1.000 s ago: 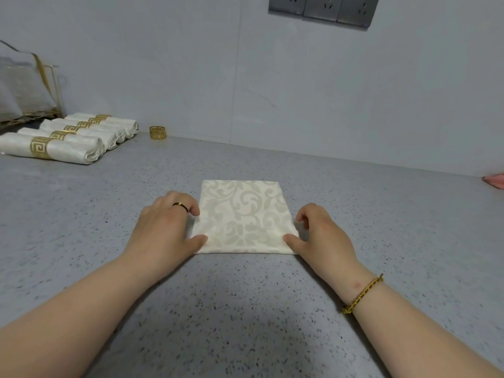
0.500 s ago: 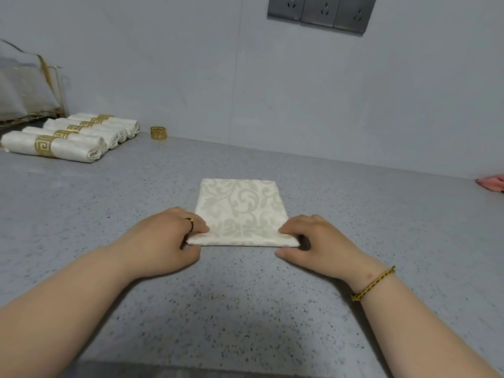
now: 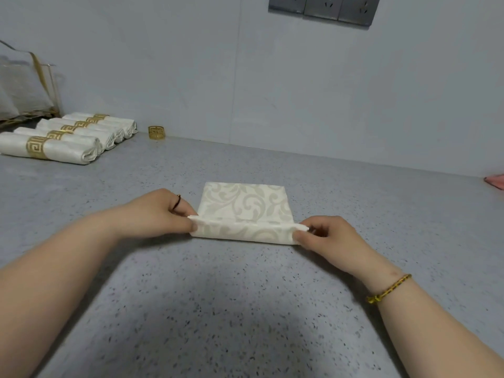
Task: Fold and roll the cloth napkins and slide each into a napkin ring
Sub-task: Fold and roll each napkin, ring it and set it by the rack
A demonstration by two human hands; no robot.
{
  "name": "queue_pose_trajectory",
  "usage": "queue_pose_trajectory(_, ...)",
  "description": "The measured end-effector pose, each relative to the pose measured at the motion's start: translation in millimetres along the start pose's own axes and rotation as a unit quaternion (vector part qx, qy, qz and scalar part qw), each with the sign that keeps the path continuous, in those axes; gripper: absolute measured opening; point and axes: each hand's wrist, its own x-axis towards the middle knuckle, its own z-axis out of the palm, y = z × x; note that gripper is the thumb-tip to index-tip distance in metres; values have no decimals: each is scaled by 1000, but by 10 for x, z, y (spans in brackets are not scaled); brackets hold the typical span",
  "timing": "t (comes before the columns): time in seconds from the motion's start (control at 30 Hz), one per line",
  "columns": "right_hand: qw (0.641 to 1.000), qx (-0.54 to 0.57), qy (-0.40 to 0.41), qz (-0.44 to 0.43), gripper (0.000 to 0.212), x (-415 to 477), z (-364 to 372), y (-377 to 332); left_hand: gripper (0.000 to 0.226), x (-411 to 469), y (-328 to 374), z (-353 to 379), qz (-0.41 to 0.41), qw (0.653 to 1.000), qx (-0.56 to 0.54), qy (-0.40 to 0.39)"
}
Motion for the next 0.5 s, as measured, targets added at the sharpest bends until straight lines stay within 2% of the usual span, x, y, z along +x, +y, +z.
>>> queue_pose_trajectory(0.07,999,29,5,32,22,32,7,31,16,3,-62,2,-7,997,-69,16)
queue_pose_trajectory(0.13,998,32,18,51,23,68,43,47,25,31,-119,44,-7,996,-77,42)
queue_pose_trajectory(0.27,997,20,50,55,18,109,145,35,18,90,-126,162,-13,991,-86,105)
queue_pose_trajectory(0.33,997,15,59,55,13,115,171,33,10,127,-118,211,-11,988,-76,131)
queue_pose_trajectory(0.5,995,-72,31,59,14,153,161,32,21,175,-132,280,2,985,-14,170)
